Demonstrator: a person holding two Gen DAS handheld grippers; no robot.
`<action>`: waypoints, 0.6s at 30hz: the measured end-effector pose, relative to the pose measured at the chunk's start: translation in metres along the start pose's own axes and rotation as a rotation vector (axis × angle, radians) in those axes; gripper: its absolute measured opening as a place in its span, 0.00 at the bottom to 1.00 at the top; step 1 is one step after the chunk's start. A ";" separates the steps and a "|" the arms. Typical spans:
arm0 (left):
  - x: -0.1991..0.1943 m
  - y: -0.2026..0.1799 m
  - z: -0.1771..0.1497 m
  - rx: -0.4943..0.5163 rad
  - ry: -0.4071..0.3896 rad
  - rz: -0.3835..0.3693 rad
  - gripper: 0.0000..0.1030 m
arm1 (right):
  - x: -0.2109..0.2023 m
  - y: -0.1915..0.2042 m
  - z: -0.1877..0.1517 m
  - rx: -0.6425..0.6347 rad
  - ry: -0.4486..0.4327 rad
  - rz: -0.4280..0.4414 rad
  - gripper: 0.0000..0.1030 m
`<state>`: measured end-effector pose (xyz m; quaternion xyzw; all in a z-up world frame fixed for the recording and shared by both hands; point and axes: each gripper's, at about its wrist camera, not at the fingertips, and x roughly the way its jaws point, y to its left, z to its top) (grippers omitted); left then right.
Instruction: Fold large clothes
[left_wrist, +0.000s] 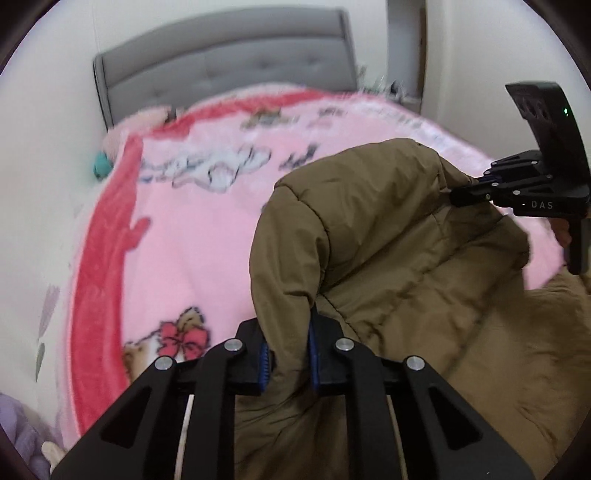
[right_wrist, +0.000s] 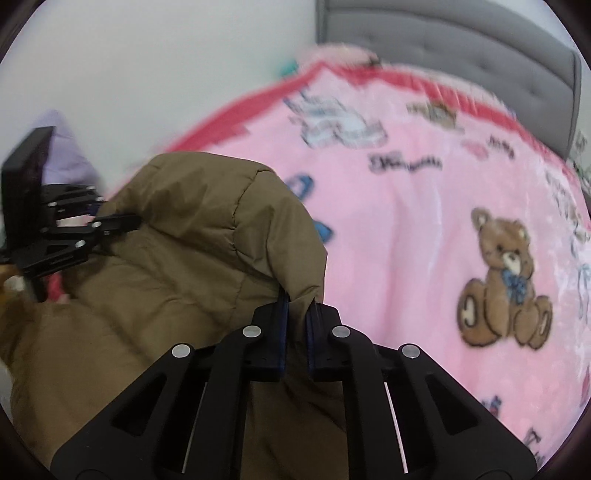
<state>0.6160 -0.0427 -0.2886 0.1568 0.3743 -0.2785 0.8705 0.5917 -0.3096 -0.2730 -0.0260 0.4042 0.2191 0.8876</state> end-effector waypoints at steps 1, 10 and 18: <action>-0.019 -0.003 -0.003 -0.011 -0.034 -0.013 0.15 | -0.020 0.008 -0.006 -0.009 -0.033 0.003 0.07; -0.160 -0.080 -0.061 0.055 -0.194 -0.059 0.14 | -0.144 0.077 -0.080 -0.054 -0.170 0.044 0.06; -0.193 -0.148 -0.145 0.042 -0.063 -0.109 0.14 | -0.182 0.134 -0.173 -0.097 -0.067 0.032 0.06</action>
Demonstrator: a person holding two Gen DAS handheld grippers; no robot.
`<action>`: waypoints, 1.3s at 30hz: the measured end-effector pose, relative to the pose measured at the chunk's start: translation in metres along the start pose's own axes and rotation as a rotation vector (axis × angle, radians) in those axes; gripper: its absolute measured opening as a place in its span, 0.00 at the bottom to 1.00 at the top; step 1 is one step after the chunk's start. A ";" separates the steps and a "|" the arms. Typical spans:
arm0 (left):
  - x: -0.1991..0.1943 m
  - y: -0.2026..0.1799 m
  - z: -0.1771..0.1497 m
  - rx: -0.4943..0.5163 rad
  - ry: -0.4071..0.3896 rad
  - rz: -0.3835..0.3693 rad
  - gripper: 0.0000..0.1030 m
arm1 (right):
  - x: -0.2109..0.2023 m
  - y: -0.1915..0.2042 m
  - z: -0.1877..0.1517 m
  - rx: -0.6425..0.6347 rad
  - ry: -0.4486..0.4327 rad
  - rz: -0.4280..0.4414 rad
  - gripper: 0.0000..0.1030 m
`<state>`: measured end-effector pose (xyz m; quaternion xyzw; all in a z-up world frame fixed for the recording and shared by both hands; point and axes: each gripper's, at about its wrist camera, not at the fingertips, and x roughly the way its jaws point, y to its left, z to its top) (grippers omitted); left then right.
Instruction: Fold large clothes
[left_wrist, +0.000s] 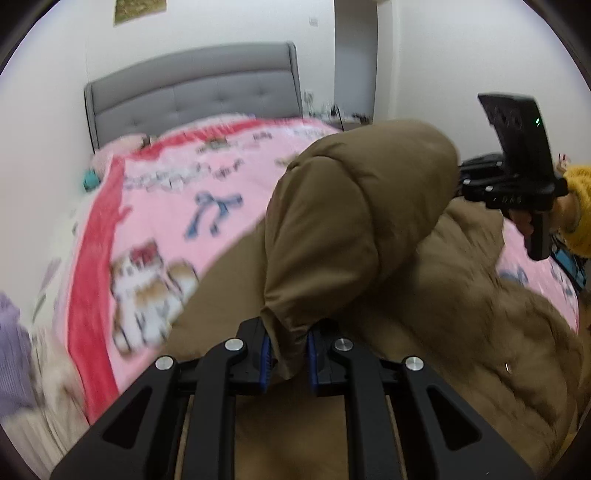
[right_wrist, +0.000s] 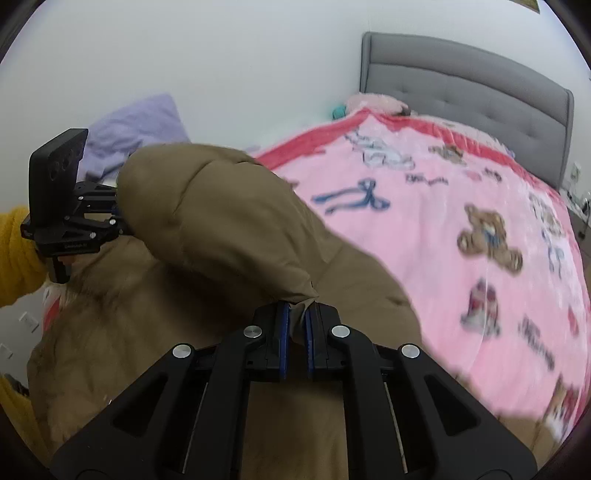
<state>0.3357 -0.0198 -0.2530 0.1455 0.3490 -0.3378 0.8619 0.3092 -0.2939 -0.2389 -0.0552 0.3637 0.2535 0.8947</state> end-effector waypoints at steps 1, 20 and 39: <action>0.000 -0.007 -0.010 -0.022 0.022 -0.011 0.14 | 0.000 0.008 -0.012 -0.002 0.021 -0.008 0.06; 0.038 -0.061 -0.094 -0.108 0.150 0.136 0.16 | 0.030 0.052 -0.113 0.051 0.201 -0.100 0.13; -0.075 -0.068 -0.061 -0.142 0.073 0.136 0.41 | -0.076 0.060 -0.079 0.235 0.013 -0.035 0.60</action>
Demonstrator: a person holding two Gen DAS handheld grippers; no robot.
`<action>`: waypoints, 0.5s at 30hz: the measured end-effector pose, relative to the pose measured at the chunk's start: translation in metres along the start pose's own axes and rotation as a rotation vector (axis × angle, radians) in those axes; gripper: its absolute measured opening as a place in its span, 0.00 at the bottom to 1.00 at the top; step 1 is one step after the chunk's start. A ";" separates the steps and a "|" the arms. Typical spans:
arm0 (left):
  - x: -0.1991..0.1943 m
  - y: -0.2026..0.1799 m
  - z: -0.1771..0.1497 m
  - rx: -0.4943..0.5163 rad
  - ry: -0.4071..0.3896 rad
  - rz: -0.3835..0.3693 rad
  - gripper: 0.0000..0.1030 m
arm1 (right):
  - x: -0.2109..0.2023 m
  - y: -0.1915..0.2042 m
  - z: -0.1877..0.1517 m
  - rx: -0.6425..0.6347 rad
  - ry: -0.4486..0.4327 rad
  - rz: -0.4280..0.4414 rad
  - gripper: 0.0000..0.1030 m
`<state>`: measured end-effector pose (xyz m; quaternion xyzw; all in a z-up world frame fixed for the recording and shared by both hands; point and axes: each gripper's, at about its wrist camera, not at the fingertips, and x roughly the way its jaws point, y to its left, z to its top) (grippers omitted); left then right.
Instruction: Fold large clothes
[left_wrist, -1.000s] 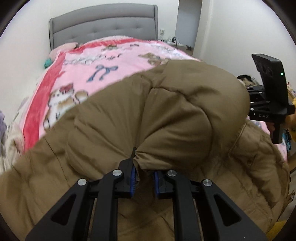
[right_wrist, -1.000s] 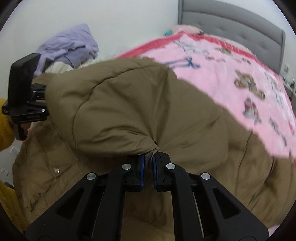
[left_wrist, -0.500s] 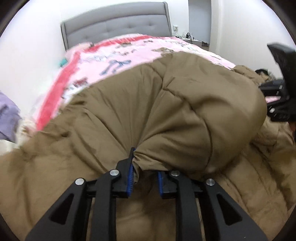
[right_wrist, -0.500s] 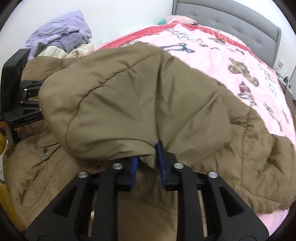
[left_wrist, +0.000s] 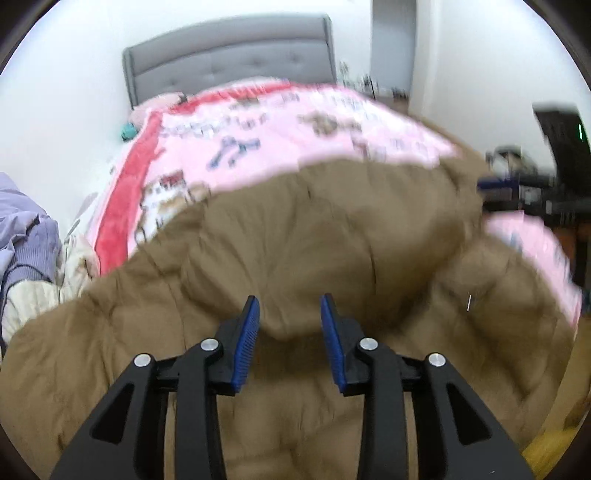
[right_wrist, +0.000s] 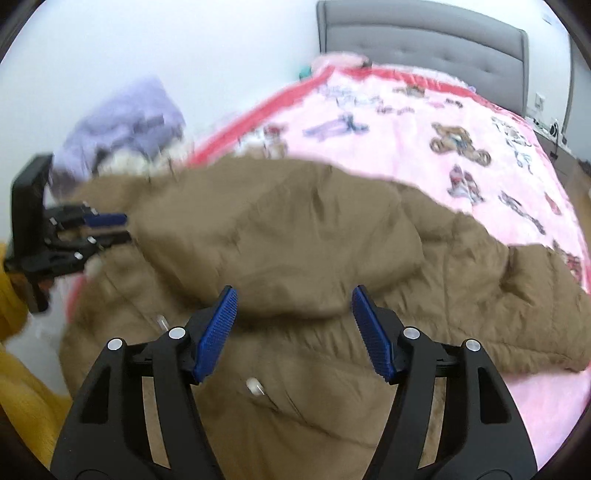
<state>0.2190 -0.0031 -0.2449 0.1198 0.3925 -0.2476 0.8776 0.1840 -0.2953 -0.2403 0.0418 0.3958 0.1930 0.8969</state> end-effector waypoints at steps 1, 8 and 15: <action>0.000 0.005 0.013 -0.033 -0.038 -0.015 0.44 | 0.003 0.001 0.009 0.013 -0.035 0.028 0.60; 0.052 0.003 0.038 -0.054 -0.049 -0.075 0.55 | 0.062 0.006 0.032 -0.010 -0.037 0.091 0.51; 0.087 -0.011 -0.011 -0.079 0.091 -0.058 0.56 | 0.094 -0.002 -0.004 0.013 0.101 0.072 0.53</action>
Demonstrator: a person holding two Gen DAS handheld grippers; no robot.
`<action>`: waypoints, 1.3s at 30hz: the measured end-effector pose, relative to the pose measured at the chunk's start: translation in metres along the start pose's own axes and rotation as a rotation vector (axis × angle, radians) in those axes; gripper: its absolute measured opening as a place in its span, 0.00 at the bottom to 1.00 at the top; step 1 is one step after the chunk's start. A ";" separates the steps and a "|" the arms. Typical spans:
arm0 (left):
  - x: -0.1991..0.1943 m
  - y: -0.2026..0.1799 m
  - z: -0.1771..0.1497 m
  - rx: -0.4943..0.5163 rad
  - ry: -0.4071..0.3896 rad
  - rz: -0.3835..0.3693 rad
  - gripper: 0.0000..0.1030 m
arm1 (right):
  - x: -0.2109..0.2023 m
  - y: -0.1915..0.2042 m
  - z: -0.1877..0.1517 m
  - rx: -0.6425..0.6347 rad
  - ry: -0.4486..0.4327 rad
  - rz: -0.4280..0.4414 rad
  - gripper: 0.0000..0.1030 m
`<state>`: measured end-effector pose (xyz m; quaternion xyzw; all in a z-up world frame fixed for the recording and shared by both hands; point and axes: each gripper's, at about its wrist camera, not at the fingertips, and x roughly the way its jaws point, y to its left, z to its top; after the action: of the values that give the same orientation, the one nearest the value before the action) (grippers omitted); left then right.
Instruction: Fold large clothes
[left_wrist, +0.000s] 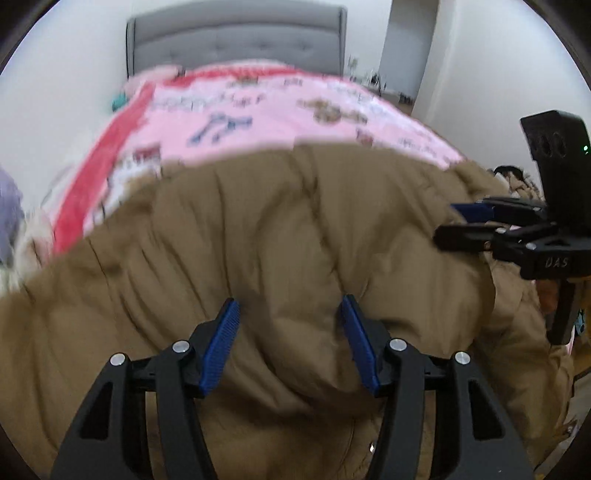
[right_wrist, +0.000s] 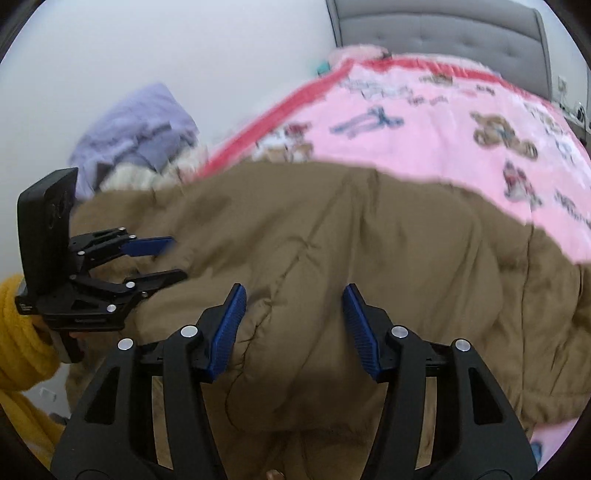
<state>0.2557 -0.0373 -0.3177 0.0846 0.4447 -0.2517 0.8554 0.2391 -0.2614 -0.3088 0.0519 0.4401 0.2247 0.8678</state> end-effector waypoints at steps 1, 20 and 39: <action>0.005 -0.001 -0.008 -0.001 0.011 0.005 0.57 | 0.003 -0.001 -0.008 0.004 0.023 0.002 0.53; -0.039 0.000 -0.008 0.035 0.000 0.051 0.62 | -0.039 0.008 -0.010 -0.005 -0.001 -0.059 0.59; 0.078 0.076 0.056 -0.095 0.064 -0.002 0.79 | 0.054 -0.079 0.031 0.065 0.027 -0.162 0.61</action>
<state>0.3717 -0.0200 -0.3531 0.0516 0.4832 -0.2282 0.8437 0.3182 -0.3049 -0.3528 0.0415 0.4614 0.1400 0.8751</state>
